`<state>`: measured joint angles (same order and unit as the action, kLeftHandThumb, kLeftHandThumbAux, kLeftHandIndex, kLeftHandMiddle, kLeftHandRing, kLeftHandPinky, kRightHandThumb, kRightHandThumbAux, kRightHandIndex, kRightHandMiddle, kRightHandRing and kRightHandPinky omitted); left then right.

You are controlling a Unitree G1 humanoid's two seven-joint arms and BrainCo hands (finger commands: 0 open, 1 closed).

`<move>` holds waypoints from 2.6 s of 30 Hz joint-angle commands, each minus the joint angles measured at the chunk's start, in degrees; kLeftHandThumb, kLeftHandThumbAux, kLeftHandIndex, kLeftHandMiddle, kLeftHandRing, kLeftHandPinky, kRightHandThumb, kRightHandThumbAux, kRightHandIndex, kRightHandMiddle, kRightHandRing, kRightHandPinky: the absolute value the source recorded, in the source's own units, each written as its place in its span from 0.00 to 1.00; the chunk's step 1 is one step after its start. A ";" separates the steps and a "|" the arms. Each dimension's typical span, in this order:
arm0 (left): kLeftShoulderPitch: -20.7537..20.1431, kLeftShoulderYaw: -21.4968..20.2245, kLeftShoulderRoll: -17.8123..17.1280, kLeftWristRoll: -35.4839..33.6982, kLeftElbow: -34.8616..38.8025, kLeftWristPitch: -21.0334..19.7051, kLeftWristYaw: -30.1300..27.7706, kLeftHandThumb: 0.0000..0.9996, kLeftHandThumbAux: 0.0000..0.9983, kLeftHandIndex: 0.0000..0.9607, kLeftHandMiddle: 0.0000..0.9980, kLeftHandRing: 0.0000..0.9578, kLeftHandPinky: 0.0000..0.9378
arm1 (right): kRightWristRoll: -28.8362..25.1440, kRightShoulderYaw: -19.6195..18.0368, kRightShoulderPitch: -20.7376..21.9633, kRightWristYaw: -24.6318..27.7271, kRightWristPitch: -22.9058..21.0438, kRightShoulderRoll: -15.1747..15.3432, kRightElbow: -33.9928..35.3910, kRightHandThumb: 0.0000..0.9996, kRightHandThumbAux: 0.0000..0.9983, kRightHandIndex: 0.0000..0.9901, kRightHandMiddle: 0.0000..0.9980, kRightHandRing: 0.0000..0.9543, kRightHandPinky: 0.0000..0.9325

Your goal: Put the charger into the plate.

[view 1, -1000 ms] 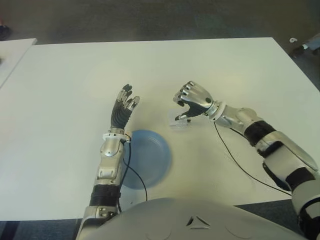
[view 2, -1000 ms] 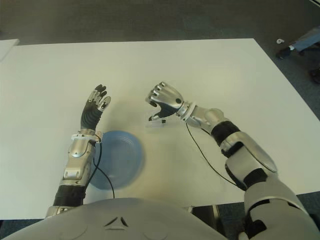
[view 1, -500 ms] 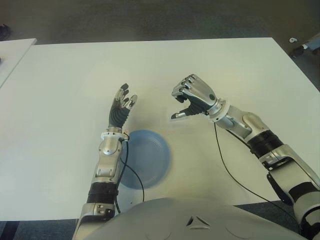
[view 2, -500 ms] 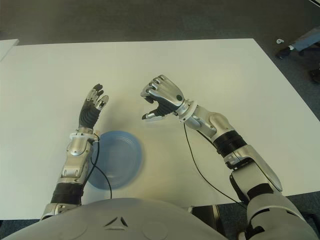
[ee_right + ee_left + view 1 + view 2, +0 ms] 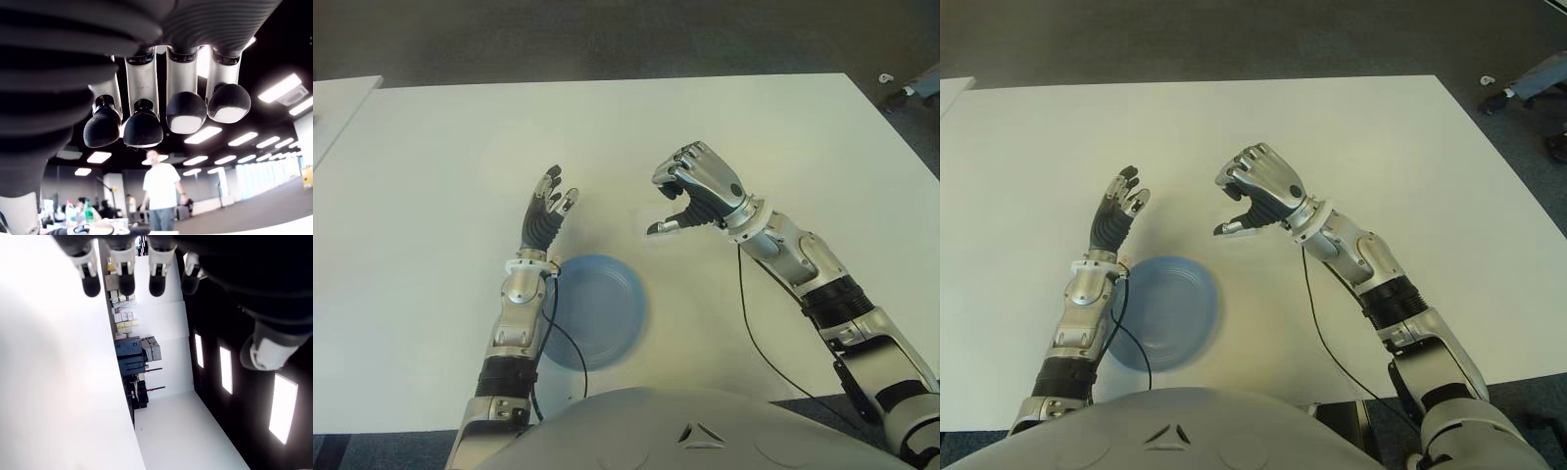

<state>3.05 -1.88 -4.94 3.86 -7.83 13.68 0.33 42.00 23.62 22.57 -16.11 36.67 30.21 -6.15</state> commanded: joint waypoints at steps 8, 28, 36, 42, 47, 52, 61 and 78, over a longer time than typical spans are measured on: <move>-0.63 -0.32 -0.34 -0.01 -1.26 -0.33 0.09 0.00 0.44 0.01 0.02 0.00 0.00 | -2.78 -2.02 -1.17 6.18 0.57 -1.13 -0.05 0.86 0.68 0.82 0.88 0.93 0.95; 0.13 0.31 -0.27 0.39 0.16 -1.24 -0.07 0.00 0.43 0.01 0.02 0.00 0.00 | -1.52 1.53 6.65 16.17 11.20 2.66 -18.31 0.35 0.28 0.04 0.03 0.03 0.02; 0.29 0.47 -0.07 0.37 0.49 -1.63 0.12 0.00 0.43 0.01 0.02 0.00 0.00 | 3.08 4.69 12.57 12.82 15.90 1.90 -31.74 0.33 0.17 0.00 0.00 0.00 0.00; 0.51 0.67 -0.01 0.49 0.63 -1.27 0.13 0.00 0.42 0.01 0.02 0.00 0.00 | 5.68 6.95 14.93 11.66 17.76 1.70 -35.54 0.33 0.14 0.00 0.00 0.00 0.00; 0.82 0.86 0.06 0.21 1.17 -1.60 -0.21 0.00 0.42 0.01 0.02 0.00 0.00 | 9.33 9.27 17.07 9.63 17.89 1.64 -38.12 0.34 0.14 0.00 0.00 0.00 0.00; 1.02 1.02 0.15 0.18 1.46 -1.64 -0.24 0.00 0.43 0.00 0.02 0.00 0.00 | 14.51 12.48 19.75 7.30 17.09 1.89 -40.29 0.36 0.15 0.00 0.00 0.00 0.00; 1.46 1.40 0.22 0.26 2.41 -2.24 -0.29 0.00 0.42 0.00 0.03 0.00 0.00 | 18.54 16.27 22.73 5.09 16.58 1.91 -43.43 0.36 0.14 0.00 0.00 0.00 0.00; 1.82 1.82 0.24 -0.19 3.86 -3.96 -0.81 0.00 0.44 0.01 0.06 0.02 0.00 | 18.97 18.73 24.40 2.94 15.20 1.23 -45.26 0.34 0.12 0.00 0.00 0.00 0.00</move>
<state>3.88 -0.45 -4.78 3.80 -4.41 10.85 0.30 60.54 41.71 45.98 -13.12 52.51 31.98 -51.01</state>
